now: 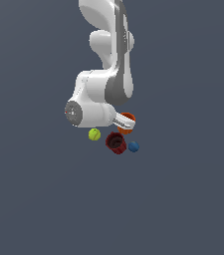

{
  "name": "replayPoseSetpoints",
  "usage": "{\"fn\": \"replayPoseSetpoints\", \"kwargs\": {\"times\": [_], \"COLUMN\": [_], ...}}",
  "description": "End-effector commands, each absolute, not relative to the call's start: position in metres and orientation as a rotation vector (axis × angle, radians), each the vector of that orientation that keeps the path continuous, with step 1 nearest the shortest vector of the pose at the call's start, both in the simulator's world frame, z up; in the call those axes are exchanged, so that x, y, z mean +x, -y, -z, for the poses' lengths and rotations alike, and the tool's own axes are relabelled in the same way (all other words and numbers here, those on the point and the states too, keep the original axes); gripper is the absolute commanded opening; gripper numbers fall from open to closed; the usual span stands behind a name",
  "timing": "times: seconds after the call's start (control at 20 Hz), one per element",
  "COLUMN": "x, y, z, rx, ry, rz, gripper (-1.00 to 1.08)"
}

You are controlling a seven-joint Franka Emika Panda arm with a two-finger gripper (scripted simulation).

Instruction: Pick up a designated object from a clutter of objects.

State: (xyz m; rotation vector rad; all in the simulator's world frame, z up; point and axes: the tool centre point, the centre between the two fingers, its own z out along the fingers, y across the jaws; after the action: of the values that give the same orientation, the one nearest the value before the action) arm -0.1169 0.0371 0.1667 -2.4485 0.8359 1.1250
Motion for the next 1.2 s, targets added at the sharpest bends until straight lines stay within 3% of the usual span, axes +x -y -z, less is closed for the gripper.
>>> {"fn": "replayPoseSetpoints", "kwargs": {"times": [0.0,0.55,1.15], "x": [-0.113,-0.092,-0.072], "y": [-0.014,0.081,0.153], "z": [-0.187,-0.270,-0.334], "rx": [-2.449,-2.449,-2.449], "ry": [-0.838,-0.840,-0.835], "rz": [-1.124,-1.125,-1.126], "gripper": [-1.00,-1.00,-1.00]}}
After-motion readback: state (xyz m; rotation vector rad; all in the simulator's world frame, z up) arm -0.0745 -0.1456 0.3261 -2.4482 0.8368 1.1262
